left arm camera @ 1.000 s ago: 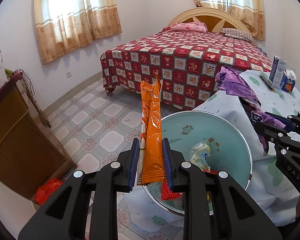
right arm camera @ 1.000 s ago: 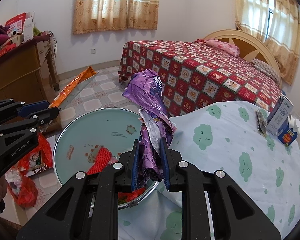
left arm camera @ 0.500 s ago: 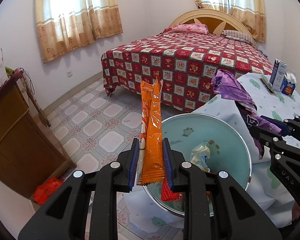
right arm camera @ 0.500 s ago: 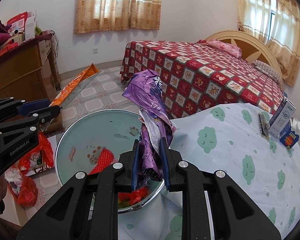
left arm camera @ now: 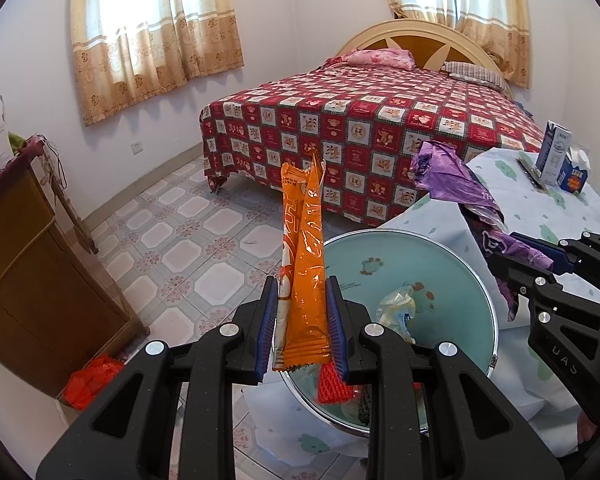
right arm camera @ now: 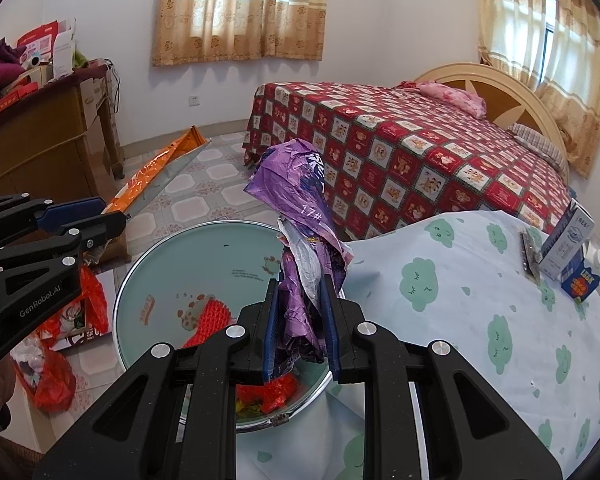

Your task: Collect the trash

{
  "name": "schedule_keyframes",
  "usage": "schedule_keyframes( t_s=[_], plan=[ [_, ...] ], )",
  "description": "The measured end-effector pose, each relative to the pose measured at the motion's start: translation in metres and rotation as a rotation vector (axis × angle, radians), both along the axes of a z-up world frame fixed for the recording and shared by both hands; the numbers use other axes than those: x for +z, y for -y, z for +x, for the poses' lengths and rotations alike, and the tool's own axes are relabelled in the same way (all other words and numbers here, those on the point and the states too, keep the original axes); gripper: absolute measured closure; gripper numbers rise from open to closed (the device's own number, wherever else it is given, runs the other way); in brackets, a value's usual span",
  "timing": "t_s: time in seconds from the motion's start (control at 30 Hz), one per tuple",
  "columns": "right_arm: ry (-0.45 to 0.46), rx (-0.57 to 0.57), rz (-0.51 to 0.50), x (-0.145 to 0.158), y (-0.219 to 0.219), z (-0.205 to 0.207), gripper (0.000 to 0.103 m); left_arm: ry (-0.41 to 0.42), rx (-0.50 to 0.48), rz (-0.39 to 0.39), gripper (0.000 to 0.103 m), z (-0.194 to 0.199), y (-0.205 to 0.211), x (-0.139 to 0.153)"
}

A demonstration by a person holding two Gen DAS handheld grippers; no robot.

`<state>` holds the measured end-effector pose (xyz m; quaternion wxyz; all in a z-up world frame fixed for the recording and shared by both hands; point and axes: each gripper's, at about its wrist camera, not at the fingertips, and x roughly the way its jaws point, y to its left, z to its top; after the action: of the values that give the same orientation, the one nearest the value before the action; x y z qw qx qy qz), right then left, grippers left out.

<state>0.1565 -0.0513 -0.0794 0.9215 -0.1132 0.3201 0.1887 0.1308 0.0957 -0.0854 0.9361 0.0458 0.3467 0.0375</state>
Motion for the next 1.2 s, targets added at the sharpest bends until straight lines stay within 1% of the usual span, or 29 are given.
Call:
schedule_keyframes(
  t_s=[0.37,0.63,0.73,0.8,0.83,0.87,0.93,1.0,1.03,1.13,1.17,1.2],
  plan=[
    [0.000,0.003,0.001,0.000,-0.002,0.000,0.082,-0.001,-0.005,-0.001,0.078,0.001,0.003,0.000],
    [0.007,0.018,0.010,-0.001,-0.002,0.001,0.082,0.003,-0.014,-0.004,0.075,0.000,0.008,0.000],
    [0.021,0.016,0.018,-0.001,0.000,0.001,0.081,0.006,-0.025,-0.007,0.073,0.000,0.011,0.000],
    [0.025,0.022,0.031,-0.001,0.002,0.000,0.076,0.012,-0.034,-0.007,0.067,-0.001,0.015,0.000],
    [0.030,0.023,0.041,0.000,0.005,0.000,0.069,0.016,-0.037,-0.007,0.066,-0.002,0.013,0.001],
    [0.028,0.020,0.043,-0.001,0.007,0.000,0.067,0.021,-0.040,-0.009,0.064,-0.003,0.016,0.002],
    [0.027,0.011,0.056,0.001,0.010,-0.001,0.067,0.027,-0.047,-0.009,0.061,-0.005,0.016,0.004],
    [0.029,0.004,0.072,0.004,0.014,-0.003,0.061,0.039,-0.052,-0.013,0.048,-0.008,0.018,0.006],
    [0.034,-0.005,0.086,0.007,0.019,-0.007,0.058,0.043,-0.053,-0.012,0.046,-0.009,0.018,0.007],
    [0.045,-0.026,0.111,0.014,0.029,-0.014,0.056,0.058,-0.062,-0.008,0.044,-0.015,0.022,0.012],
    [0.052,-0.038,0.121,0.017,0.034,-0.019,0.054,0.066,-0.060,-0.014,0.041,-0.017,0.023,0.015],
    [0.064,-0.054,0.132,0.021,0.041,-0.026,0.053,0.072,-0.061,-0.019,0.040,-0.019,0.022,0.018]
  ],
)
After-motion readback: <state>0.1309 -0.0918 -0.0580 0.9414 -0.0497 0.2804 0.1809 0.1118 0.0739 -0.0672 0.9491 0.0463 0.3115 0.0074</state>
